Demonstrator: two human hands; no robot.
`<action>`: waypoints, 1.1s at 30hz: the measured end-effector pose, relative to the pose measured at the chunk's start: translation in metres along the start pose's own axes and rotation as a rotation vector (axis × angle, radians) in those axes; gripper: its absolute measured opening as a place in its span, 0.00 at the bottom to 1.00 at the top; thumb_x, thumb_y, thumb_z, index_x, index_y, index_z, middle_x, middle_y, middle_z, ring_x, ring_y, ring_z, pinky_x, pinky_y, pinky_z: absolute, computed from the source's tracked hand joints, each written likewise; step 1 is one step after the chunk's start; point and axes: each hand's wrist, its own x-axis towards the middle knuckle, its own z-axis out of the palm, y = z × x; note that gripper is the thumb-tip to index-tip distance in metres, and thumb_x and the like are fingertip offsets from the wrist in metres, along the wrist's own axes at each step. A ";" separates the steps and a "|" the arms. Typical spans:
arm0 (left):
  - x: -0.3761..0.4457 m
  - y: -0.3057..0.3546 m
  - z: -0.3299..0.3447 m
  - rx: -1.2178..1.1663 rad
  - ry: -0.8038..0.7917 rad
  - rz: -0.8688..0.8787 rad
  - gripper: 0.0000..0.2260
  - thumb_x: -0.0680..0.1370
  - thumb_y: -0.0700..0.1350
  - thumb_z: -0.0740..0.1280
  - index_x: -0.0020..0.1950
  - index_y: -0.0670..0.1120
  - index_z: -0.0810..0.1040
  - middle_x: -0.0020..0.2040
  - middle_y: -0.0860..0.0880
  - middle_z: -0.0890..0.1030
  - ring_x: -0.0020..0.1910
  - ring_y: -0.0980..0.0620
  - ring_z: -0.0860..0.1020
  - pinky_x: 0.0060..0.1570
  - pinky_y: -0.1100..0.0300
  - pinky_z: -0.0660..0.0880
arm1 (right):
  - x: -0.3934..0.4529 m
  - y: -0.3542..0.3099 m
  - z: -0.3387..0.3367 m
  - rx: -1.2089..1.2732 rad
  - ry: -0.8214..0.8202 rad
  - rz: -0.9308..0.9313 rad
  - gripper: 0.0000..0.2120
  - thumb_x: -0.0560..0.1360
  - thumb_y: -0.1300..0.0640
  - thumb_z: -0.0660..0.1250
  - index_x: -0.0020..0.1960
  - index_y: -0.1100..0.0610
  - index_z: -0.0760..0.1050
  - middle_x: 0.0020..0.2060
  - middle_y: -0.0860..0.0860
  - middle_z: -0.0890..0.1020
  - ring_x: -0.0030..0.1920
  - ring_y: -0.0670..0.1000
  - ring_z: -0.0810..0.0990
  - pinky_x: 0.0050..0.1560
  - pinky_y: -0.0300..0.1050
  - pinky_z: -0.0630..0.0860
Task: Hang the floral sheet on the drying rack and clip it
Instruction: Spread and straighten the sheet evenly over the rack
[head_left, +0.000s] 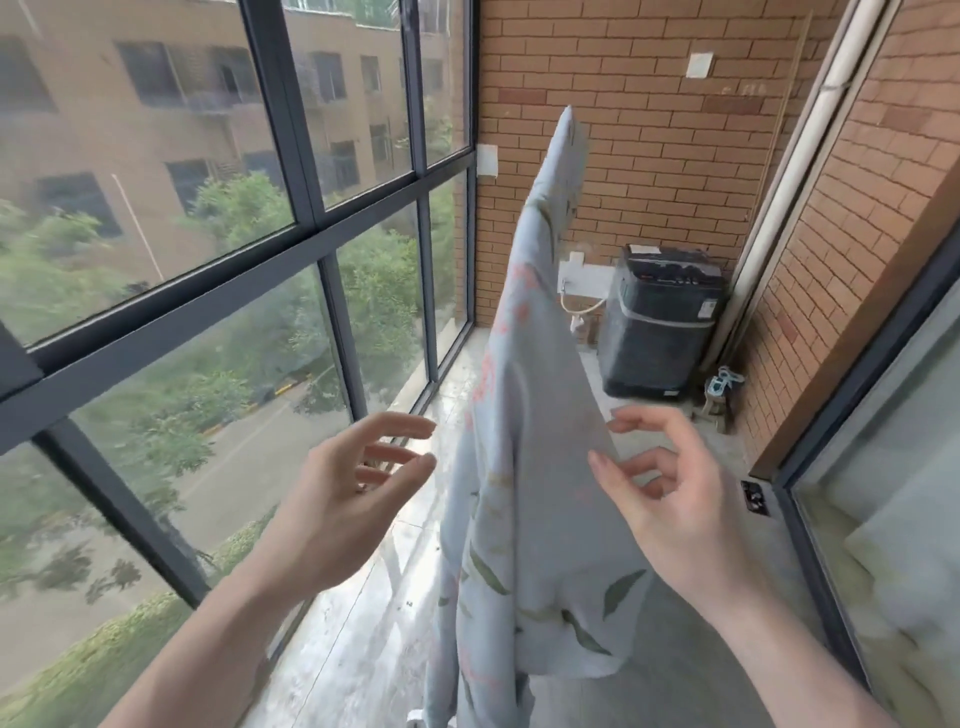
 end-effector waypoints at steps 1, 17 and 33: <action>-0.004 0.012 0.007 0.005 0.031 0.008 0.11 0.78 0.55 0.71 0.60 0.59 0.82 0.58 0.62 0.83 0.56 0.61 0.82 0.53 0.62 0.79 | 0.007 0.005 -0.008 -0.011 -0.022 -0.004 0.15 0.74 0.53 0.76 0.58 0.46 0.76 0.57 0.41 0.82 0.41 0.50 0.84 0.40 0.41 0.79; 0.002 0.082 0.065 0.345 0.414 -0.049 0.07 0.77 0.51 0.76 0.40 0.54 0.84 0.34 0.57 0.84 0.30 0.60 0.80 0.33 0.60 0.72 | 0.081 0.008 -0.033 -0.057 -0.214 -0.144 0.06 0.77 0.54 0.72 0.41 0.50 0.81 0.35 0.43 0.83 0.36 0.45 0.80 0.39 0.39 0.74; -0.035 0.096 0.091 0.498 0.392 -0.131 0.13 0.77 0.59 0.72 0.37 0.55 0.79 0.32 0.62 0.81 0.30 0.61 0.80 0.30 0.64 0.74 | 0.083 -0.006 -0.052 -0.108 -0.704 -0.186 0.05 0.78 0.49 0.73 0.44 0.47 0.81 0.37 0.42 0.85 0.39 0.45 0.84 0.47 0.47 0.81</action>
